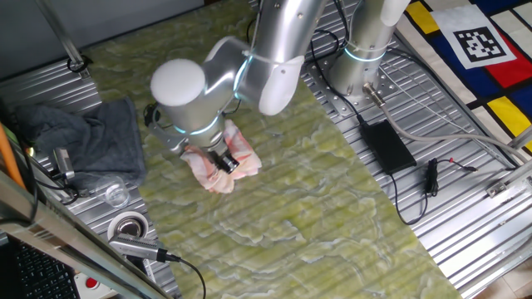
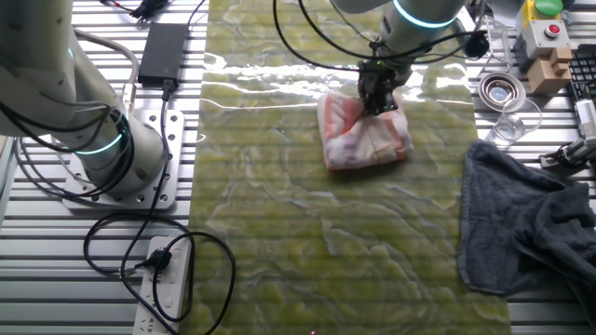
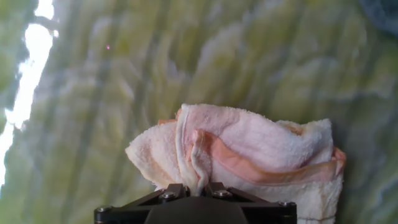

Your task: Clean the table with a cloth

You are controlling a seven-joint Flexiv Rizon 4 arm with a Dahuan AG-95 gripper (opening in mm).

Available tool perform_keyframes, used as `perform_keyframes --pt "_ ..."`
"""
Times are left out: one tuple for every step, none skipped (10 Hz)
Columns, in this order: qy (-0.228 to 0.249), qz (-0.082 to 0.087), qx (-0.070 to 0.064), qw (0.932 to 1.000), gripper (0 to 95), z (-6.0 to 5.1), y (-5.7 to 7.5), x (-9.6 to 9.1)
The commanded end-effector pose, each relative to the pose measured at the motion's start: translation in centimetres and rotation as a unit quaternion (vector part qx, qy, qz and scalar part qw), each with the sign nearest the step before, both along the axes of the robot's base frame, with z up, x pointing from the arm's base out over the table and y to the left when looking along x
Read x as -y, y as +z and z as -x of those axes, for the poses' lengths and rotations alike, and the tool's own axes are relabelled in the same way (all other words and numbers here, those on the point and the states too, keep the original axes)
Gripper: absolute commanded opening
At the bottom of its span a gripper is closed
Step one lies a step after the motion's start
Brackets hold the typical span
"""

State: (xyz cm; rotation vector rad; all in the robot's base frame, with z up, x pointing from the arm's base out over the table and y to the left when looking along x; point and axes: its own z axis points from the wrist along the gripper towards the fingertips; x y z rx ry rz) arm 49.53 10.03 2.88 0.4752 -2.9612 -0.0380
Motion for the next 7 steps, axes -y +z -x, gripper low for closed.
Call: perform_keyframes --pt "0.003 -0.001 -0.001 1.0 0.0 0.45 0.33 0.34" --pt "0.007 -0.001 0.0 1.0 0.0 0.69 0.41 0.55" --pt "0.009 -0.003 0.004 1.0 0.0 0.86 0.35 0.73" --pt "0.008 -0.003 0.004 1.0 0.0 0.84 0.33 0.71" --pt "0.006 -0.003 0.006 1.0 0.0 0.84 0.33 0.71" --pt "0.0 -0.003 0.01 0.9999 0.0 0.84 0.33 0.71" --pt "-0.01 -0.002 0.024 0.9997 0.0 0.84 0.33 0.71"
